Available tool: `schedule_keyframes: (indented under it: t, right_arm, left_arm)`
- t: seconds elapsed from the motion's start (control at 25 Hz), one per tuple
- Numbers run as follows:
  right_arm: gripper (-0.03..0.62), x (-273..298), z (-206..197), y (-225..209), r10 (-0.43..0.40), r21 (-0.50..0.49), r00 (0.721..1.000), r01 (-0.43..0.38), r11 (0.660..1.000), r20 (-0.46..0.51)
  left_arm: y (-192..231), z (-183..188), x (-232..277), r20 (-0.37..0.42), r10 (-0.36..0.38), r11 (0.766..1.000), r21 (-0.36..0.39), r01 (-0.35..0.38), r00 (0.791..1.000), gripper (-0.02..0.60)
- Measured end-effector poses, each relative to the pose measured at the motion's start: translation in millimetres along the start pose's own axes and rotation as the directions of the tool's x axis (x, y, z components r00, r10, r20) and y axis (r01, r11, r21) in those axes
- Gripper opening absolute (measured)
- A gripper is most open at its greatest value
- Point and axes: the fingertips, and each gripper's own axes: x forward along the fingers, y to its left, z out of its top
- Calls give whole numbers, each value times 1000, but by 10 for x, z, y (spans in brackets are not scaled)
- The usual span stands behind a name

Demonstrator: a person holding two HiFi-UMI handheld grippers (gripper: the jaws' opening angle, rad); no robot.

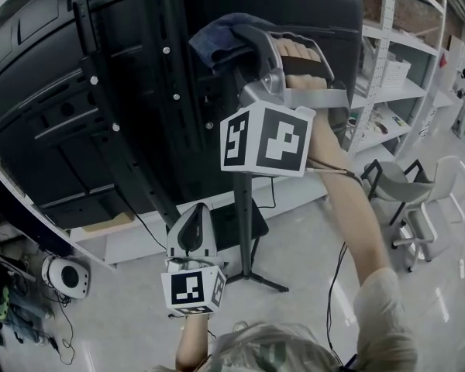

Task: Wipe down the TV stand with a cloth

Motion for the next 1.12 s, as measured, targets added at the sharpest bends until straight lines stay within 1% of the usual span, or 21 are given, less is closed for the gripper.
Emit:
schedule_keyframes:
  t: [0.24, 0.56, 0.8, 1.12]
  right_arm:
    - [56, -53, -54, 114, 49, 16, 999, -48, 999, -7]
    - [56, -132, -88, 219, 59, 25, 998, -58, 998, -13]
    - [56, -181, -132, 403, 115, 27, 993, -115, 993, -13]
    - [56, -249, -166, 599, 157, 25, 987, -156, 987, -22]
  left_arm:
    - [-34, -57, 16, -12, -11, 1000, -13, 11, 1000, 15]
    - [-82, -118, 7, -27, -25, 999, -25, 24, 999, 15]
    - [-73, -137, -45, -32, -18, 999, -31, 17, 999, 15]
    - [-54, -168, -103, -43, -8, 999, -34, 6, 999, 15]
